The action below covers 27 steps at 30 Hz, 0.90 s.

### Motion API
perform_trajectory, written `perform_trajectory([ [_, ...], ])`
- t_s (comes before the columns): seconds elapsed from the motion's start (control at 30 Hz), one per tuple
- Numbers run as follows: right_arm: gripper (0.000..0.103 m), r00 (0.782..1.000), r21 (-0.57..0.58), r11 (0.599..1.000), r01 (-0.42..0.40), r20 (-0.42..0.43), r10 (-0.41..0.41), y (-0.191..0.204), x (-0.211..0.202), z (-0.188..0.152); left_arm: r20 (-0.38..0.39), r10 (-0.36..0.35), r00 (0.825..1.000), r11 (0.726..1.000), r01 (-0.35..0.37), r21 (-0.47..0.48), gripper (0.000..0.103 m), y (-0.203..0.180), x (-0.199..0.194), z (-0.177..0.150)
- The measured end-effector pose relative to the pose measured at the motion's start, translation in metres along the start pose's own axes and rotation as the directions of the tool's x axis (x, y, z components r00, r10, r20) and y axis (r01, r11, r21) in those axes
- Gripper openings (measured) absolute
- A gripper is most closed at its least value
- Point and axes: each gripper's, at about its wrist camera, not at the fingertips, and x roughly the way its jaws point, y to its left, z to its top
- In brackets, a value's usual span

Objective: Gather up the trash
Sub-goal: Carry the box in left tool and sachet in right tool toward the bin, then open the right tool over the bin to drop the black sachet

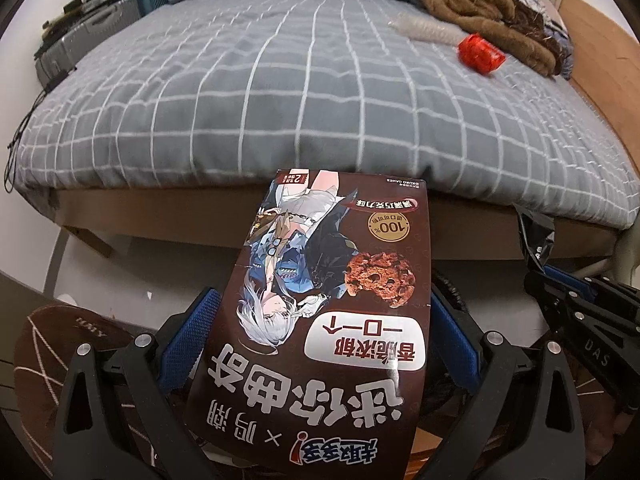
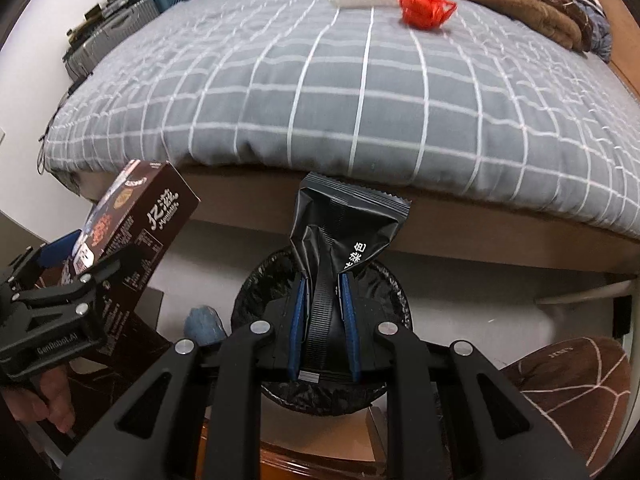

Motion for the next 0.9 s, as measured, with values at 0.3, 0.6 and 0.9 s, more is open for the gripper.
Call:
perform_trajectory([
  [0.3,0.017,0.996,0.010,1.000,0.000,-0.088,0.001,0.002,0.041,-0.009,-0.069,0.019,0.997,1.000,-0.019,0.001,0.096,0.006,0.036,-0.006],
  [0.6,0.022,0.989,0.014,1.000,-0.014,-0.144,0.016,-0.001,0.068,-0.016,-0.125,0.046,0.991,0.999,-0.045,0.006,0.096,0.008,0.064,-0.007],
  [0.9,0.046,0.989,0.003,1.000,-0.016,-0.147,0.016,0.005,0.073,-0.017,-0.150,0.040,0.988,0.999,-0.040,0.002,0.096,0.007,0.067,-0.002],
])
